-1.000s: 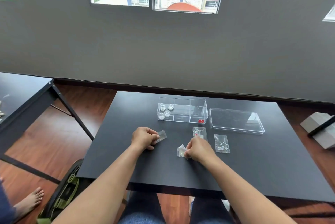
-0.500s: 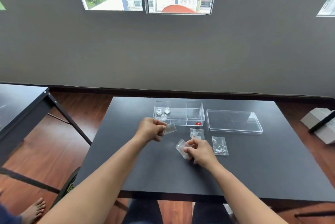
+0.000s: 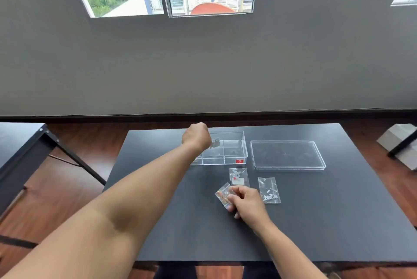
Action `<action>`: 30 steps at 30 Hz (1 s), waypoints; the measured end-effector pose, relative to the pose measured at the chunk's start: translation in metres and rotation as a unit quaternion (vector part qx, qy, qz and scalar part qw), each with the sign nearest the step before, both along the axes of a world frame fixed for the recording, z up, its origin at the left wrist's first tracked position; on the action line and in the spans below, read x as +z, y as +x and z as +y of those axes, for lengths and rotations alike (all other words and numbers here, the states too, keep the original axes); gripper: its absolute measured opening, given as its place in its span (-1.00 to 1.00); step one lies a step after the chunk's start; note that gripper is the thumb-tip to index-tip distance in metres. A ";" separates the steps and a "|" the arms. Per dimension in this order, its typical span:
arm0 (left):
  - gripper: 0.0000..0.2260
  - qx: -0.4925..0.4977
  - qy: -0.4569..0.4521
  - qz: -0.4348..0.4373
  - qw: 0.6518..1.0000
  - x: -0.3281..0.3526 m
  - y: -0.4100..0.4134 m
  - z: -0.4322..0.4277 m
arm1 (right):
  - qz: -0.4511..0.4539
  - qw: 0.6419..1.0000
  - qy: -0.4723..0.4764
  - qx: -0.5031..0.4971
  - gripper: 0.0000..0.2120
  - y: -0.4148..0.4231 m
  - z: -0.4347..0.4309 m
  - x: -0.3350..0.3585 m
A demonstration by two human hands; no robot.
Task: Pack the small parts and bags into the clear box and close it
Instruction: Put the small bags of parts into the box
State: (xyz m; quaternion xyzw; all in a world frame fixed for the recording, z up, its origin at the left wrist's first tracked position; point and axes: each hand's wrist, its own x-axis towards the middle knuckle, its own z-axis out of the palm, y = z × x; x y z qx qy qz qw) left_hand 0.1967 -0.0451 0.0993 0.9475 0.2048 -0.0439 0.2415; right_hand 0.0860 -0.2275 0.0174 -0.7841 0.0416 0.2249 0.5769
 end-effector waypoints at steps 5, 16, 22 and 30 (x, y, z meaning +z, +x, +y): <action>-0.78 -0.052 0.091 0.039 0.994 -0.007 0.008 -0.008 | -0.002 1.000 0.012 0.002 -0.81 -0.001 -0.002 -0.002; -0.88 -0.033 0.080 -0.044 0.995 0.000 0.001 0.010 | -0.014 0.996 0.077 -0.045 -0.77 0.006 -0.011 0.014; -0.72 0.101 0.002 -0.078 0.992 -0.012 -0.029 0.062 | -0.097 0.991 0.061 -0.067 -0.88 0.058 -0.002 0.047; -0.84 0.170 -0.203 -0.055 0.963 -0.028 -0.059 0.073 | -0.175 0.971 -0.161 0.023 -0.76 0.116 0.057 0.066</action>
